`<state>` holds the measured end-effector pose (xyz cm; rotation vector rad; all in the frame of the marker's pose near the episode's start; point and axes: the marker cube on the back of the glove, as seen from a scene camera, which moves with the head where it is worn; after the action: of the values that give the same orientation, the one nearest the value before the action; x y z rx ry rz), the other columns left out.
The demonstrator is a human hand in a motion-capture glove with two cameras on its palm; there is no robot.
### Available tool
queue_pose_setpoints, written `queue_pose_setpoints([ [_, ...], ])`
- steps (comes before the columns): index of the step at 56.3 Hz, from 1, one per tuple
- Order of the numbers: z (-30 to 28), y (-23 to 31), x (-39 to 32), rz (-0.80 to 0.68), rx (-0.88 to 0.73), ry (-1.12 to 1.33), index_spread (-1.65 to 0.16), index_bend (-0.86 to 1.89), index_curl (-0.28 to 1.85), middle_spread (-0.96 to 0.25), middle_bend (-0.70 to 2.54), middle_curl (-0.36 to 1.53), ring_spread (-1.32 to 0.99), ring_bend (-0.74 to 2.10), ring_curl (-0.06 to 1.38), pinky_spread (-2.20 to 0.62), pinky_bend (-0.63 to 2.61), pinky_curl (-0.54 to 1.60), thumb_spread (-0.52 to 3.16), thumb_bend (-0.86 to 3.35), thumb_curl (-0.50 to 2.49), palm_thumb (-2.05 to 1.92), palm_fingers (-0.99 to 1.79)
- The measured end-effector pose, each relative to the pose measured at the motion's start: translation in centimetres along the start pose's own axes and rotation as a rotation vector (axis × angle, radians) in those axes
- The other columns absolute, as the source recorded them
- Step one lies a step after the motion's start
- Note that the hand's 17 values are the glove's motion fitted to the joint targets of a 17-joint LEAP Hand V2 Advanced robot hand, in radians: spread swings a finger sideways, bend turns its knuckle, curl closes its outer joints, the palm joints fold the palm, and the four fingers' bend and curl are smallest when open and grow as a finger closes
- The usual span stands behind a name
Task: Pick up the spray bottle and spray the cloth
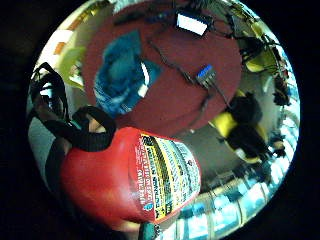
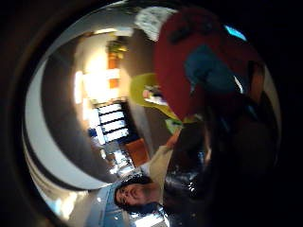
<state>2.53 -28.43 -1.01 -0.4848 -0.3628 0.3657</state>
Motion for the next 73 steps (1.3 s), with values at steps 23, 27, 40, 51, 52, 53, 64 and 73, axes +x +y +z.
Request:
queue_pose_setpoints([
  [23, 11.6, -7.6, -1.5, 0.252, -0.364, 0.491, -0.26, 0.33, 0.58, -0.17, 0.63, 0.56, -0.19, 0.63, 0.5, -0.24, 0.42, 0.43, 0.32, -0.03, 0.76, 0.99, 1.32],
  [27, 12.6, -8.0, -1.6, 0.257, -0.405, 0.497, -0.26, 0.32, 0.59, -0.17, 0.63, 0.56, -0.19, 0.63, 0.5, -0.24, 0.42, 0.43, 0.33, -0.03, 0.76, 0.99, 1.32],
  [40, 9.0, -7.5, -5.0, 0.114, -0.253, 0.331, -0.27, 0.29, 0.6, -0.17, 0.62, 0.56, -0.18, 0.61, 0.5, -0.22, 0.43, 0.43, 0.36, -0.03, 0.78, 1.0, 1.3],
  [51, 2.2, -5.9, -9.8, -0.204, -0.023, -0.057, -0.27, 0.27, 0.61, -0.17, 0.62, 0.56, -0.18, 0.61, 0.5, -0.21, 0.43, 0.43, 0.38, -0.03, 0.79, 1.0, 1.3],
  [52, 1.8, -5.8, -10.2, -0.232, 0.004, -0.092, -0.27, 0.27, 0.61, -0.17, 0.61, 0.56, -0.18, 0.61, 0.5, -0.21, 0.43, 0.43, 0.38, -0.03, 0.79, 1.0, 1.3],
  [53, 1.4, -5.8, -10.6, -0.258, 0.033, -0.128, -0.27, 0.27, 0.61, -0.17, 0.61, 0.56, -0.18, 0.61, 0.5, -0.21, 0.43, 0.43, 0.38, -0.03, 0.79, 1.0, 1.3],
  [64, 1.6, -7.4, -15.9, -0.525, 0.319, -0.558, -0.26, 0.27, 0.63, -0.17, 0.61, 0.56, -0.17, 0.61, 0.5, -0.21, 0.43, 0.43, 0.38, -0.03, 0.79, 1.0, 1.31],
  [73, 7.5, -12.7, -19.7, -0.641, 0.49, -0.82, -0.26, 0.27, 0.63, -0.17, 0.61, 0.56, -0.17, 0.61, 0.5, -0.22, 0.43, 0.43, 0.37, -0.03, 0.8, 1.0, 1.32],
])
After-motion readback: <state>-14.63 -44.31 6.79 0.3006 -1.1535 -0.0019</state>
